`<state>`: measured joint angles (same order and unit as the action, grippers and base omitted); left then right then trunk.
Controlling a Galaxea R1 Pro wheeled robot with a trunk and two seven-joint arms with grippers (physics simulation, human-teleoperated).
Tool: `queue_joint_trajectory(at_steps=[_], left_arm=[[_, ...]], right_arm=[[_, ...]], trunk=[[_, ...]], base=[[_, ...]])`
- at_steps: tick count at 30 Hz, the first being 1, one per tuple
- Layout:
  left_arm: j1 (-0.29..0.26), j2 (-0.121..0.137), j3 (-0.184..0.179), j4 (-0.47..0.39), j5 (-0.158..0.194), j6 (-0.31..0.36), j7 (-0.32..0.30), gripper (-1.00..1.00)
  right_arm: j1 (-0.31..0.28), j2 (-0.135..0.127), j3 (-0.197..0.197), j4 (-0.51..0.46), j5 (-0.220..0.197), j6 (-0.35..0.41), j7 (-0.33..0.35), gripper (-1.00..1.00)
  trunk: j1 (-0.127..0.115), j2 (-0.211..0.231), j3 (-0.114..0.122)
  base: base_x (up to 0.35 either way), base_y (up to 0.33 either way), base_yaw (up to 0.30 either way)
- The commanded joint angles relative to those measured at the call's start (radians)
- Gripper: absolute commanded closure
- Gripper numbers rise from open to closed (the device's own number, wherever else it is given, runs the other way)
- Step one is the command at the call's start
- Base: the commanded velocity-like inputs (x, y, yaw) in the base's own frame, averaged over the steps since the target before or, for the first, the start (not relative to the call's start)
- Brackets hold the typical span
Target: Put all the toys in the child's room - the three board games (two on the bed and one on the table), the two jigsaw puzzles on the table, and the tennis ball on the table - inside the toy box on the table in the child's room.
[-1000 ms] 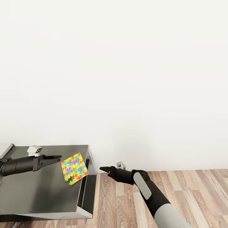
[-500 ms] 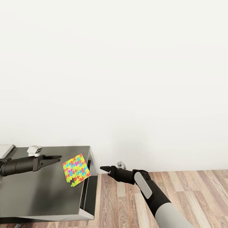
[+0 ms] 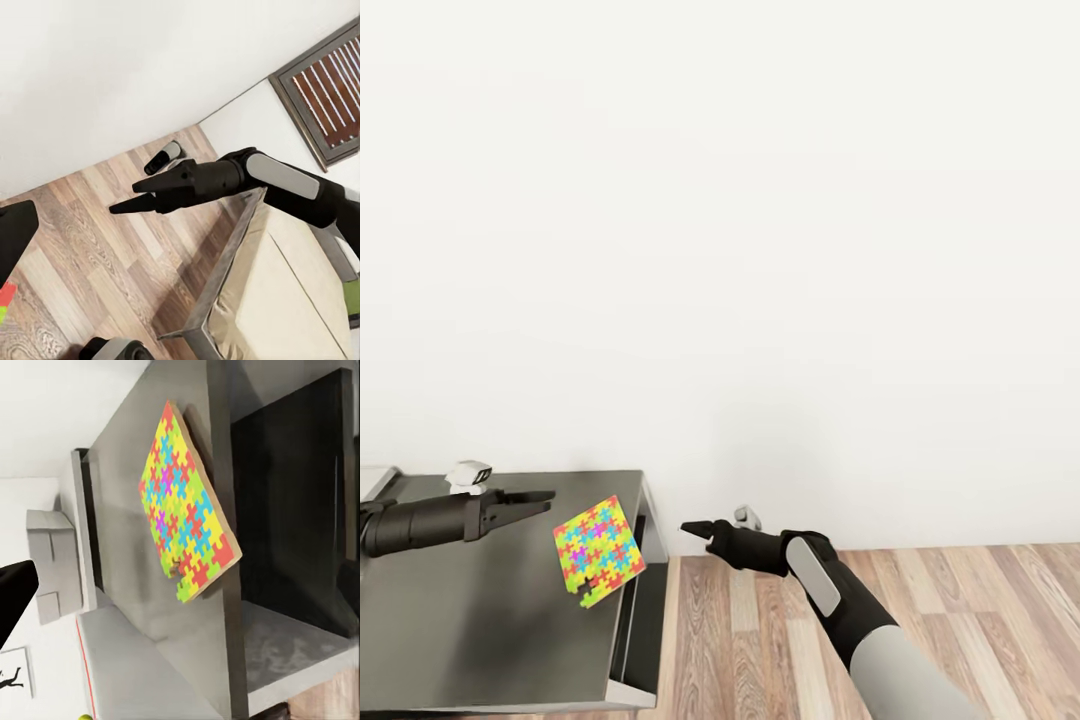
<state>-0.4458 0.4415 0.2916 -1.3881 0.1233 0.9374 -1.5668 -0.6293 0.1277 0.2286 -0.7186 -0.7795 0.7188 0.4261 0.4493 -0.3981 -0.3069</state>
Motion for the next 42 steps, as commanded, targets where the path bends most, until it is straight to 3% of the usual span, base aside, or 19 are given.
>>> queue_joint_trajectory(at_steps=[1, 21, 31, 42], left_arm=[[-0.001, 0.000, 0.000, 0.000, -0.001, 0.011, -0.004, -1.00], [0.005, 0.000, 0.000, -0.004, -0.001, 0.011, -0.004, -1.00], [0.005, 0.001, 0.001, -0.006, -0.001, 0.011, -0.004, -1.00], [0.006, 0.002, 0.002, -0.006, -0.001, 0.011, -0.004, -1.00]], right_arm=[[-0.007, -0.001, -0.002, 0.015, -0.001, 0.003, 0.002, -1.00], [-0.054, -0.016, -0.012, 0.124, 0.003, -0.051, 0.040, -1.00], [-0.124, -0.013, -0.011, 0.300, 0.012, -0.119, 0.042, -1.00], [-0.138, -0.012, -0.007, 0.335, 0.015, -0.140, 0.044, -1.00]], trunk=[[0.001, -0.002, -0.002], [0.001, -0.002, -0.002], [0.001, -0.002, -0.002], [0.001, -0.002, -0.002]], base=[[0.113, 0.001, 0.000], [0.022, 0.000, 0.000], [0.002, 0.027, 0.000], [0.021, 0.090, 0.000]])
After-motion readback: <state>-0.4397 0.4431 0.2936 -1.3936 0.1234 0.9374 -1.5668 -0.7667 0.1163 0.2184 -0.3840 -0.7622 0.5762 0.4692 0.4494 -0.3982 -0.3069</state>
